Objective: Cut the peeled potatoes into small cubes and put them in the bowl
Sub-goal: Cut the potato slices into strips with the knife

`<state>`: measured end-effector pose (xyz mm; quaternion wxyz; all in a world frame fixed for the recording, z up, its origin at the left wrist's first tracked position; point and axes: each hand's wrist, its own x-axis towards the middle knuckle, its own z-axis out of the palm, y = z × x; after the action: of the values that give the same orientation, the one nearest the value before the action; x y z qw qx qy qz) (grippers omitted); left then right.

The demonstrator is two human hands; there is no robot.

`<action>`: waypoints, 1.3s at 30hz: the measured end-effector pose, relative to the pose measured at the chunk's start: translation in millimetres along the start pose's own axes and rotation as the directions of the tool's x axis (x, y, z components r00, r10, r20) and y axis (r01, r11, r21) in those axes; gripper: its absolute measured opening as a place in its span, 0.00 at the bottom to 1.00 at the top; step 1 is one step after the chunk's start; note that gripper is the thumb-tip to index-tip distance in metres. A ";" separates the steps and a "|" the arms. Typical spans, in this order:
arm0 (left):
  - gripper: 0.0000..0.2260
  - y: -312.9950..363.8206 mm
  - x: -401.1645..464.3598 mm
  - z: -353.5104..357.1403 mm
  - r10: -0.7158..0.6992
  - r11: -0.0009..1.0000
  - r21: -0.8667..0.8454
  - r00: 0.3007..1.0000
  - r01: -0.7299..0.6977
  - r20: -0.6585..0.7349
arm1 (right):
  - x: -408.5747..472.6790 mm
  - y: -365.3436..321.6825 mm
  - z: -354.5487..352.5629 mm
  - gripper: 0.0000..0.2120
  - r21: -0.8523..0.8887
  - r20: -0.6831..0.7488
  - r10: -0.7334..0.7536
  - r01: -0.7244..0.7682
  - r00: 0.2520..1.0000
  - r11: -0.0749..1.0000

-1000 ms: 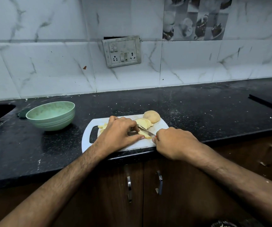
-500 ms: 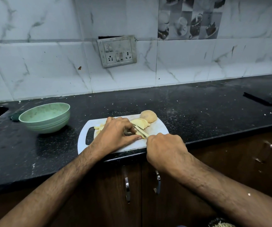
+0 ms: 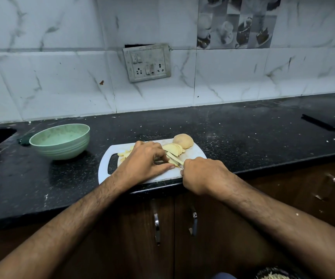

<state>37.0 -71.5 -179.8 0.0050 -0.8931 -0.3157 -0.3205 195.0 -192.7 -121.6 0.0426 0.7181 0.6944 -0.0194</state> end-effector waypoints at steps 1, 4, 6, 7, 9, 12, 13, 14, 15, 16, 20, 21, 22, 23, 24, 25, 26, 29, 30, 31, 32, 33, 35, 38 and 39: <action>0.16 0.6 -0.3 -0.1 -0.003 1.000 0.008 1.000 0.003 -0.001 | 0.6 0.6 0.0 0.13 0.001 0.003 -0.004 0.004 1.000 1.000; 0.16 1.8 -0.6 0.7 -0.020 0.999 0.044 1.000 0.021 -0.024 | -0.2 3.0 2.3 0.13 0.004 -0.019 -0.021 0.021 1.000 1.000; 0.16 2.3 -1.1 1.2 -0.025 0.998 0.063 0.999 0.027 -0.033 | -4.3 5.6 5.0 0.13 0.011 -0.037 -0.029 0.029 0.999 1.000; 0.17 2.3 -0.9 1.2 -0.022 0.997 0.070 0.999 0.025 -0.036 | -8.1 8.1 6.1 0.13 0.014 -0.041 -0.034 0.034 0.999 0.999; 0.17 2.0 -0.3 1.0 -0.015 0.995 0.093 0.999 0.019 -0.034 | -19.5 16.2 7.3 0.12 0.011 -0.036 -0.045 0.046 0.998 0.999; 0.16 1.5 -0.8 0.4 -0.004 0.993 0.116 1.000 0.005 -0.016 | -41.8 29.8 7.5 0.12 -0.014 -0.031 -0.067 0.066 0.997 0.998; 0.15 1.4 -1.0 0.1 -0.001 0.993 0.114 1.000 0.002 -0.010 | -47.0 33.0 7.2 0.12 -0.031 -0.039 -0.075 0.074 0.996 0.997; 0.15 1.5 -0.8 -0.1 -0.003 0.994 0.106 1.000 0.003 -0.001 | -50.3 35.2 7.0 0.13 -0.051 -0.047 -0.082 0.080 0.995 0.995; 0.15 1.2 -0.9 -0.4 -0.011 0.996 0.092 1.000 0.010 0.008 | -51.4 36.9 6.9 0.14 -0.069 -0.055 -0.085 0.081 0.995 0.994; 0.15 1.6 -1.0 -0.7 -0.018 0.997 0.078 1.000 0.017 0.013 | -51.1 38.6 6.0 0.15 -0.082 -0.062 -0.084 0.078 0.995 0.994; 0.16 3.0 -3.6 -2.3 -0.022 0.997 0.076 0.999 0.021 0.023 | -40.4 47.4 -1.1 0.18 -0.103 -0.076 -0.050 0.042 0.996 0.994; 0.16 3.3 -3.9 -2.4 -0.020 0.996 0.092 0.999 0.018 0.028 | -37.1 49.5 -2.5 0.18 -0.101 -0.075 -0.041 0.033 0.996 0.994; 0.15 4.1 -3.9 -2.9 -0.018 0.994 0.113 0.999 0.014 0.033 | -33.4 51.0 -3.2 0.18 -0.094 -0.070 -0.034 0.028 0.997 0.995; 0.14 4.6 -3.7 -3.4 -0.018 0.991 0.136 0.999 0.012 0.042 | -29.6 52.0 -3.2 0.18 -0.083 -0.064 -0.030 0.025 0.997 0.996; 0.14 5.1 -3.3 -4.0 -0.018 0.988 0.157 0.998 0.009 0.054 | -26.1 52.6 -2.6 0.18 -0.071 -0.059 -0.027 0.023 0.998 0.997; 0.14 5.4 -3.1 -4.4 -0.020 0.985 0.173 0.997 0.008 0.068 | -22.7 52.8 -1.4 0.18 -0.060 -0.058 -0.023 0.020 0.998 0.998; 0.13 5.5 -2.7 -4.5 -0.020 0.983 0.182 0.996 0.004 0.082 | -19.6 53.1 0.1 0.19 -0.052 -0.062 -0.019 0.016 0.998 0.999; 0.08 4.6 -1.1 -4.2 -0.010 0.981 0.195 0.993 -0.013 0.117 | -14.0 53.7 5.5 0.19 -0.029 -0.081 -0.013 0.010 0.997 1.000; 0.09 4.6 0.1 -4.9 -0.013 0.981 0.195 0.991 -0.013 0.134 | -13.7 53.8 6.7 0.19 -0.023 -0.087 -0.013 0.011 0.996 1.000; 0.08 4.5 1.3 -5.8 -0.019 0.981 0.193 0.988 -0.012 0.154 | -13.8 53.9 7.7 0.19 -0.017 -0.092 -0.014 0.012 0.996 1.000; 0.08 4.4 2.7 -7.0 -0.017 0.981 0.192 0.985 -0.017 0.173 | -14.3 53.9 8.5 0.19 -0.015 -0.099 -0.016 0.015 0.995 1.000; 0.07 4.1 4.3 -8.4 -0.006 0.981 0.194 0.982 -0.031 0.191 | -14.6 53.9 9.1 0.19 -0.015 -0.105 -0.020 0.018 0.994 1.000; 0.06 2.8 7.2 -11.2 0.034 0.974 0.211 0.977 -0.080 0.209 | -15.0 54.3 10.9 0.20 -0.020 -0.117 -0.025 0.023 0.993 1.000; 0.05 0.6 6.3 -15.5 0.071 0.964 0.236 0.971 -0.126 0.227 | -13.3 54.1 14.3 0.20 -0.021 -0.119 -0.034 0.032 0.992 0.999; 0.04 0.0 5.1 -15.9 0.083 0.963 0.233 0.969 -0.138 0.234 | -13.0 54.5 15.1 0.19 -0.017 -0.120 -0.035 0.033 0.992 0.999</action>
<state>30.9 -72.0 -164.2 0.0989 -0.9320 -0.3010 -0.1762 249.5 -208.7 -133.6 0.0056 0.7057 0.7079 0.0282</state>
